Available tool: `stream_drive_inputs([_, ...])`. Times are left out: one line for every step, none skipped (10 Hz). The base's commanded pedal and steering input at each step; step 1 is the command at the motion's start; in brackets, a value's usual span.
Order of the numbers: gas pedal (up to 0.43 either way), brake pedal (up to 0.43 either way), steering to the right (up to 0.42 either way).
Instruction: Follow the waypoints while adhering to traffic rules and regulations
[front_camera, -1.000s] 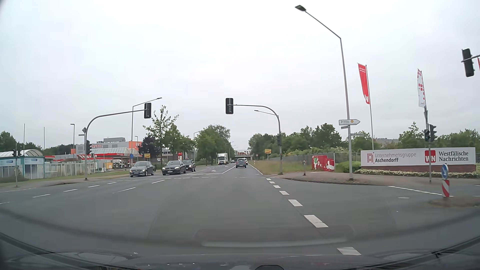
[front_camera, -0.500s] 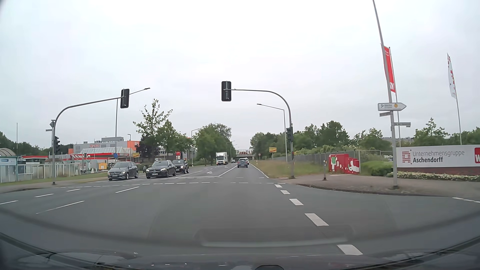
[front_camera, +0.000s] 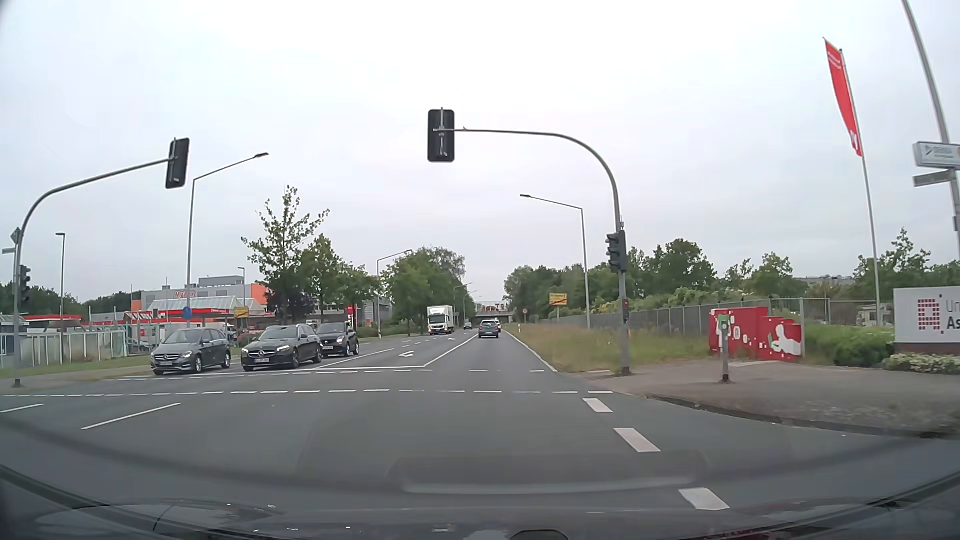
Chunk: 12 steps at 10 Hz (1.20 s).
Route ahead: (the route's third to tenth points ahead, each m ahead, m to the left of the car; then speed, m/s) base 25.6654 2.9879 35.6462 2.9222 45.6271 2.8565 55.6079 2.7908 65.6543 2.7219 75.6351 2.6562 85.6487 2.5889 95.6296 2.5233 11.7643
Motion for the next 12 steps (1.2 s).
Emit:
stream_drive_inputs([0.197,0.0,-0.006])
stream_drive_inputs([0.22,0.0,-0.006])
stream_drive_inputs([0.228,0.0,-0.006])
stream_drive_inputs([0.228,0.0,-0.005])
stream_drive_inputs([0.228,0.0,0.002])
stream_drive_inputs([0.228,0.0,0.002])
stream_drive_inputs([0.228,0.0,0.001])
stream_drive_inputs([0.228,0.0,-0.002])
stream_drive_inputs([0.228,0.0,-0.005])
stream_drive_inputs([0.228,0.0,-0.005])
stream_drive_inputs([0.228,0.0,-0.005])
stream_drive_inputs([0.228,0.0,-0.003])
